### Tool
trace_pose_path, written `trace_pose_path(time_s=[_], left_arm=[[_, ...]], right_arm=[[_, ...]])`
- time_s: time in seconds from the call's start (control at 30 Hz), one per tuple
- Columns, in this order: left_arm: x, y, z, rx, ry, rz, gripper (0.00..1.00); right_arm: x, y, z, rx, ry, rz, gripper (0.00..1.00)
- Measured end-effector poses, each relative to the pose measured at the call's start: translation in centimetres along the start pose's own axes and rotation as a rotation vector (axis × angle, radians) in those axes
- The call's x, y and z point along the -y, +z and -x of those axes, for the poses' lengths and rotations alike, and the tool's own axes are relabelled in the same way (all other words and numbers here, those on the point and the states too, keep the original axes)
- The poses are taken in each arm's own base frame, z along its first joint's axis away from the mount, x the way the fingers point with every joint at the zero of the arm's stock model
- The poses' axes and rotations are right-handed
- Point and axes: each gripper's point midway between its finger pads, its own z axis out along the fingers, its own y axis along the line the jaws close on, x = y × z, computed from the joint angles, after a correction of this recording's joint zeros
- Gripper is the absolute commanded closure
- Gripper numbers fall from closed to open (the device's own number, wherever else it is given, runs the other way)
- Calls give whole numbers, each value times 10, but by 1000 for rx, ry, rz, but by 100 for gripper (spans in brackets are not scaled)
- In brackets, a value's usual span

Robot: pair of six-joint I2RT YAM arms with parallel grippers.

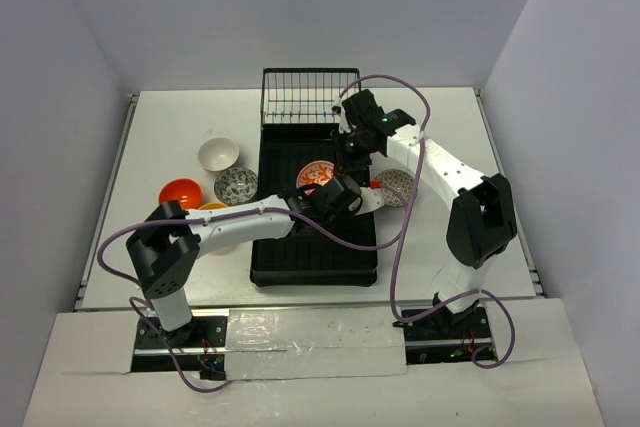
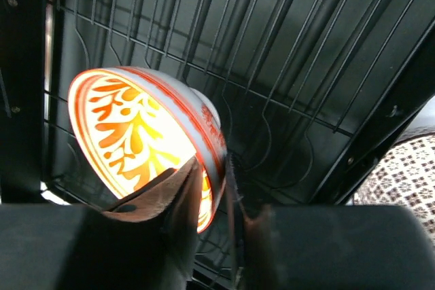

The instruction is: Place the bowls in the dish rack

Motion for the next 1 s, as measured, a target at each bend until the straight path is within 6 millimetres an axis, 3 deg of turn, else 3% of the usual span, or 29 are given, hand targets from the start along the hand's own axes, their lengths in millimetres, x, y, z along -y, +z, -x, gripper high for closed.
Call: trace_pose_path(time_s=[0.1, 0.17, 0.53, 0.77, 1.0], left_arm=[[4, 4, -3, -14, -6, -6, 100], [8, 8, -9, -30, -1, -15, 100], [7, 9, -11, -36, 2, 5, 100], [7, 9, -10, -36, 1, 4, 100], [7, 8, -11, -39, -16, 7, 100]], right_arm=[[-1, 0, 1, 5, 18, 3, 68], [-3, 0, 2, 9, 27, 7, 57], [-6, -5, 11, 29, 31, 11, 44], [-25, -42, 60, 161, 8, 43, 42], [-29, -72, 87, 244, 8, 34, 40]])
